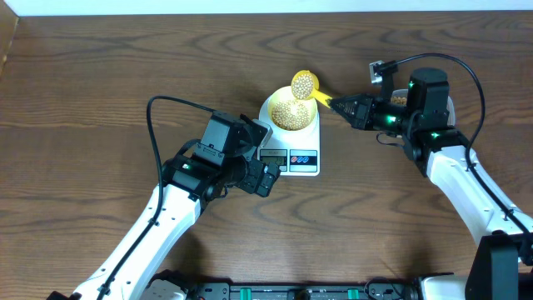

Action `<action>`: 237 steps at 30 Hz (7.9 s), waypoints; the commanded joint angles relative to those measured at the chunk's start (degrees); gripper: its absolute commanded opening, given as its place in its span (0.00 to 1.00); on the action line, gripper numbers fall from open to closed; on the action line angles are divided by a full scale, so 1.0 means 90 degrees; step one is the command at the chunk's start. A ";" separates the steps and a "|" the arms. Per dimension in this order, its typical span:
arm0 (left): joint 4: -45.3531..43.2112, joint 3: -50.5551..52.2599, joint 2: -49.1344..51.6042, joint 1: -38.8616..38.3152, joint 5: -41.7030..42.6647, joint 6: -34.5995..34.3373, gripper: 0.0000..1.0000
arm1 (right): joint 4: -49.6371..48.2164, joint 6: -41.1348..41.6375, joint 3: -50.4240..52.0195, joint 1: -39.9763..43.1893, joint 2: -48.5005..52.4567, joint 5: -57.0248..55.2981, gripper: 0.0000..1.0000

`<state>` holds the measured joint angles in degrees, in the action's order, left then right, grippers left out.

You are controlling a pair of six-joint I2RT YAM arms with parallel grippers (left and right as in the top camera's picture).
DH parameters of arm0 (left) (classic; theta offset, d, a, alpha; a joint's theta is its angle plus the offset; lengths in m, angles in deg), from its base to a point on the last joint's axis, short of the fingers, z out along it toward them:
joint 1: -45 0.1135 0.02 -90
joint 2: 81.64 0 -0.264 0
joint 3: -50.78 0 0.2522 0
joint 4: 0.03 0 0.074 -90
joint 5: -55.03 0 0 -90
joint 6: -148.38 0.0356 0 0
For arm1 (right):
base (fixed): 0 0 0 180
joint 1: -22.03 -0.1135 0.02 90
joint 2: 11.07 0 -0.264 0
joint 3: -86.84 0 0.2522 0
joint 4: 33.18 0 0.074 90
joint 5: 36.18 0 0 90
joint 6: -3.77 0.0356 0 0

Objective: Scoop item into bowl and weigh 50g on scale

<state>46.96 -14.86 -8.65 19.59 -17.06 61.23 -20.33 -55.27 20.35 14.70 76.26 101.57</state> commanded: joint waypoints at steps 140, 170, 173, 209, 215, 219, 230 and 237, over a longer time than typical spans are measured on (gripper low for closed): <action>0.0017 -0.0095 0.0041 -0.0007 0.0053 0.0058 0.98 | 0.0566 -0.2584 -0.0272 -0.0952 -0.2297 -0.3983 0.01; 0.0017 -0.0095 0.0041 -0.0007 0.0053 0.0061 0.98 | 0.3201 -0.1588 -0.0260 0.1246 -0.2494 -0.6632 0.01; 0.0017 -0.0095 0.0041 -0.0007 0.0053 0.0061 0.98 | 0.3225 -0.1586 -0.0260 0.1246 -0.2378 -0.6620 0.01; 0.0017 -0.0095 0.0041 -0.0007 0.0053 0.0061 0.98 | 0.3713 -0.2424 -0.0185 0.1226 -0.0816 -0.4568 0.01; 0.0017 -0.0095 0.0041 -0.0007 0.0053 0.0061 0.98 | 0.3429 -0.2392 -0.0185 0.1229 -0.0814 -0.3837 0.01; 0.0017 -0.0095 0.0041 -0.0007 0.0053 0.0061 0.98 | 0.3436 -0.2314 -0.0185 0.1229 -0.0784 -0.3614 0.01; 0.0017 -0.0095 0.0041 -0.0007 0.0053 0.0061 0.98 | 0.3551 -0.1630 -0.0182 0.1523 -0.0743 -0.3458 0.01; 0.0017 -0.0095 0.0041 -0.0007 0.0053 0.0058 0.98 | 0.3553 -0.1630 -0.0180 0.2093 -0.0743 -0.2567 0.01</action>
<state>46.96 -14.86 -8.65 19.59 -17.06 61.23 11.52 -71.10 18.71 31.53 69.13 72.65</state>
